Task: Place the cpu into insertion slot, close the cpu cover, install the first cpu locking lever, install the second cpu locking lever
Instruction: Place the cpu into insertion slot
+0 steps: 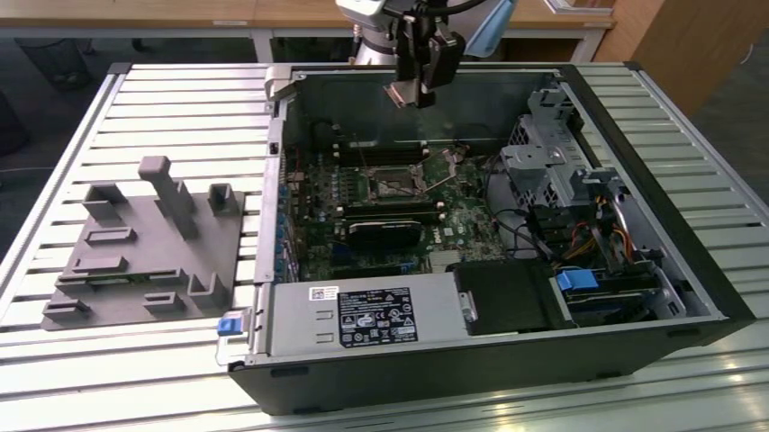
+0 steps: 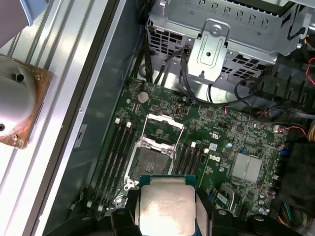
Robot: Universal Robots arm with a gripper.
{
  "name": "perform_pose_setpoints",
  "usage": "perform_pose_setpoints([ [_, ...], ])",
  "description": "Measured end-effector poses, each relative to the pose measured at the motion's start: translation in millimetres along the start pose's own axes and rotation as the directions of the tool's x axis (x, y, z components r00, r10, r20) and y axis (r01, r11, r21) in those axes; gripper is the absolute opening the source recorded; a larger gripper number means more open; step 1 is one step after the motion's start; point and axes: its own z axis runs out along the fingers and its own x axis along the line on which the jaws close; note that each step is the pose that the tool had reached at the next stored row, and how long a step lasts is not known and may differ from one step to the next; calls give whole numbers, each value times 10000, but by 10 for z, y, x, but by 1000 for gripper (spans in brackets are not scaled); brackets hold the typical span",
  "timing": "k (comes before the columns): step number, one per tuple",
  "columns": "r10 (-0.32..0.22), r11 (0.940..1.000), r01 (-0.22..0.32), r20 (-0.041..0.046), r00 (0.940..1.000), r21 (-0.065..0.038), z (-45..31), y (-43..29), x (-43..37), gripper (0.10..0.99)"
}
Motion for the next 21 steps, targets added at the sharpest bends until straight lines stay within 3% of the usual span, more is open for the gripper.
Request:
perform_pose_setpoints([
  [10,575,9983,-575,52,9983,-12,10,-1,0,537],
  [21,1376,9905,-1376,125,9904,-32,17,-2,0,537],
])
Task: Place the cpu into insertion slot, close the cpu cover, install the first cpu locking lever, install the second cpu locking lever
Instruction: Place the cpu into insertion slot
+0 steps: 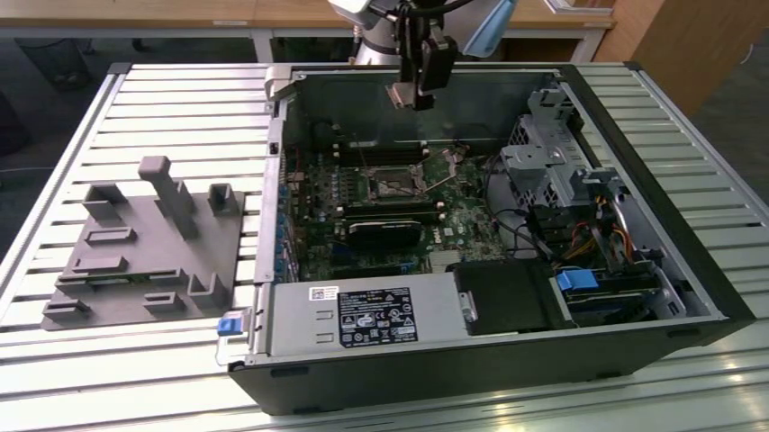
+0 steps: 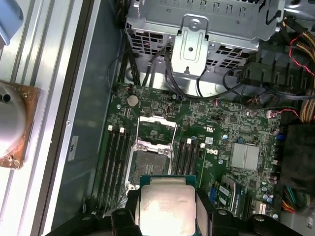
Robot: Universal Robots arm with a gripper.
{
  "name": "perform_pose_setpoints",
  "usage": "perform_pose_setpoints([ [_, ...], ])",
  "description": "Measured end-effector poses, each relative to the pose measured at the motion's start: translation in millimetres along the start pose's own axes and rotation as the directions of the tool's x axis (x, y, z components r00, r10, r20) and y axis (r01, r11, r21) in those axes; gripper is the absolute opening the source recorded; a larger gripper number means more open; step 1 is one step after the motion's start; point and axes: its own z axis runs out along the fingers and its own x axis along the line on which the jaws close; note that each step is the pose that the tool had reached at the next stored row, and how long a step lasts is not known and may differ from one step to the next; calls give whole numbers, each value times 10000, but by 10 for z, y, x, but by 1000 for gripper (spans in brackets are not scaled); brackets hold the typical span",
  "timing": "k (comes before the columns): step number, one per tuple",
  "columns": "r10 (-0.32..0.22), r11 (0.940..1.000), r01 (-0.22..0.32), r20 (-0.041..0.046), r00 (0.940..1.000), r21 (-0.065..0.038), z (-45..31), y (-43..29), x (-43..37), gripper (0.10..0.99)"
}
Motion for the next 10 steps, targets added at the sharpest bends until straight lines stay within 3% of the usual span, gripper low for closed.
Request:
perform_pose_setpoints([
  [10,305,9995,-305,34,9995,-5,22,-1,0,537],
])
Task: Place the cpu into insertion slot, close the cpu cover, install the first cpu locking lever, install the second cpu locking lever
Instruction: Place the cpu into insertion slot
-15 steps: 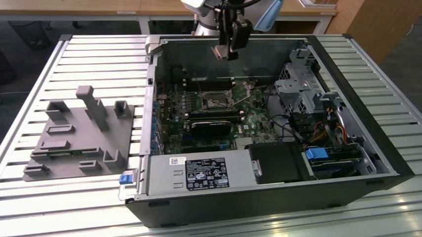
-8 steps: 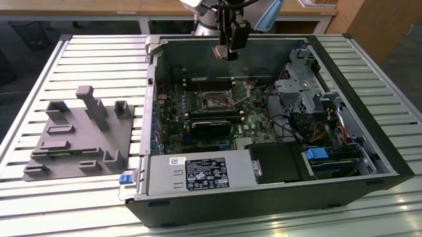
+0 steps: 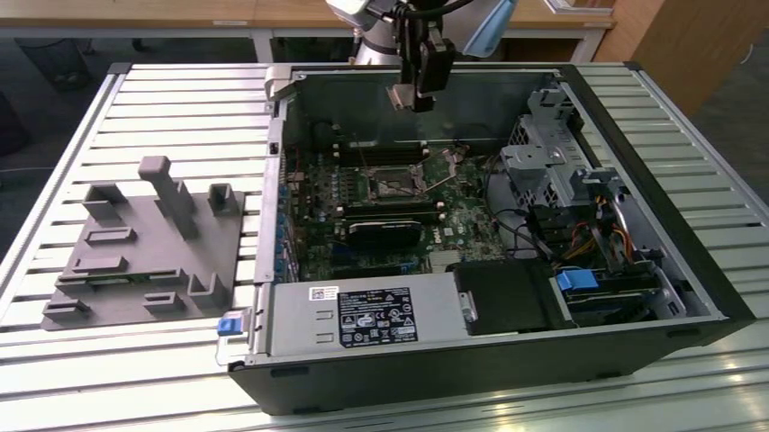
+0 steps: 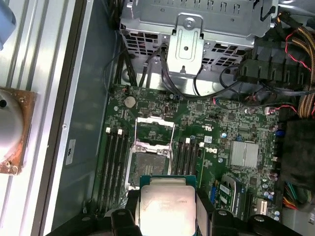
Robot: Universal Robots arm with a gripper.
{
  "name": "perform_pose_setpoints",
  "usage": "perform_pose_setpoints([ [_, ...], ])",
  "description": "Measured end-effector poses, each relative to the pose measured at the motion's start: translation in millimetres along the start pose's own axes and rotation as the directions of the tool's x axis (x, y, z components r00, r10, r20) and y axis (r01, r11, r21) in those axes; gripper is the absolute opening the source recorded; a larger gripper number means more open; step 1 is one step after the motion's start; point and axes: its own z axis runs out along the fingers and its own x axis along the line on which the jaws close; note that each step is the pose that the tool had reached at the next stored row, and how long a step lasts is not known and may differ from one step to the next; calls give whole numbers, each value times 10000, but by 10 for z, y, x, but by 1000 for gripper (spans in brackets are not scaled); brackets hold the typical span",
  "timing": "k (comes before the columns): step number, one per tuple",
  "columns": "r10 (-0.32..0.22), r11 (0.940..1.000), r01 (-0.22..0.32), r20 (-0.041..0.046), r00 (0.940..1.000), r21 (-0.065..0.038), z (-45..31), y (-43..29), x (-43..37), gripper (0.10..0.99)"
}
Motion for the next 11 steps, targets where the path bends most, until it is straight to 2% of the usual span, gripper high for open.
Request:
perform_pose_setpoints([
  [11,8,10000,-8,38,10000,5,43,-4,-1,537],
])
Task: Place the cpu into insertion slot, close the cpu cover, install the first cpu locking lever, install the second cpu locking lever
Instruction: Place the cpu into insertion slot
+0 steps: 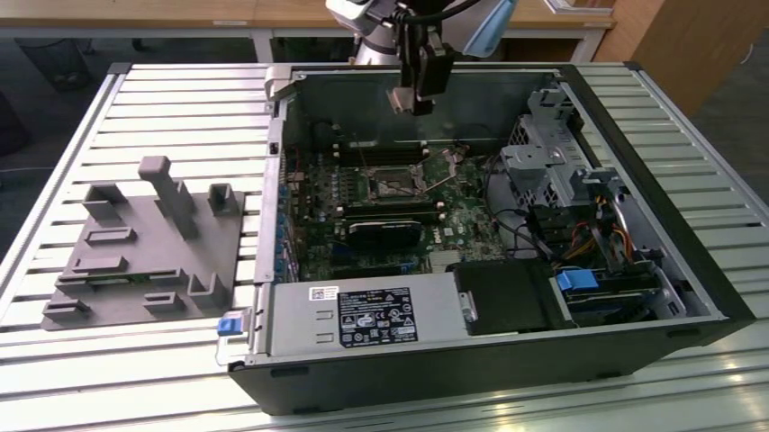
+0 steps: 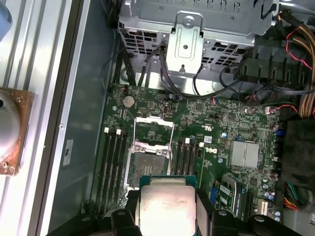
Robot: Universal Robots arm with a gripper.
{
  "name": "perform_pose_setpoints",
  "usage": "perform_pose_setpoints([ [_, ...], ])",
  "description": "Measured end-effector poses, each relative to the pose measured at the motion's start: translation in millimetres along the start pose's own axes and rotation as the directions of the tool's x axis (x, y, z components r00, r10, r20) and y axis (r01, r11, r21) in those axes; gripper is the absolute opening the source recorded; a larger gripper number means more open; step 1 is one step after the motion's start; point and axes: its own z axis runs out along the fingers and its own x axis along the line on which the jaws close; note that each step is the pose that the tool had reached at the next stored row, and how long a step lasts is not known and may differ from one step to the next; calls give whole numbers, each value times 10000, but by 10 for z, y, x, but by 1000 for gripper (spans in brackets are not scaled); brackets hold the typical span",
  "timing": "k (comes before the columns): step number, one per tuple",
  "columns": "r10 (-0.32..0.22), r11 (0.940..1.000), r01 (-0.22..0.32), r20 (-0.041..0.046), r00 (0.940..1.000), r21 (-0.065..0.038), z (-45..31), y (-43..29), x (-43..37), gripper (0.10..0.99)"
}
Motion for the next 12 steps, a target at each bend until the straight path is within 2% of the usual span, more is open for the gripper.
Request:
perform_pose_setpoints([
  [12,39,10000,-39,4,10000,-1,29,-3,0,537],
])
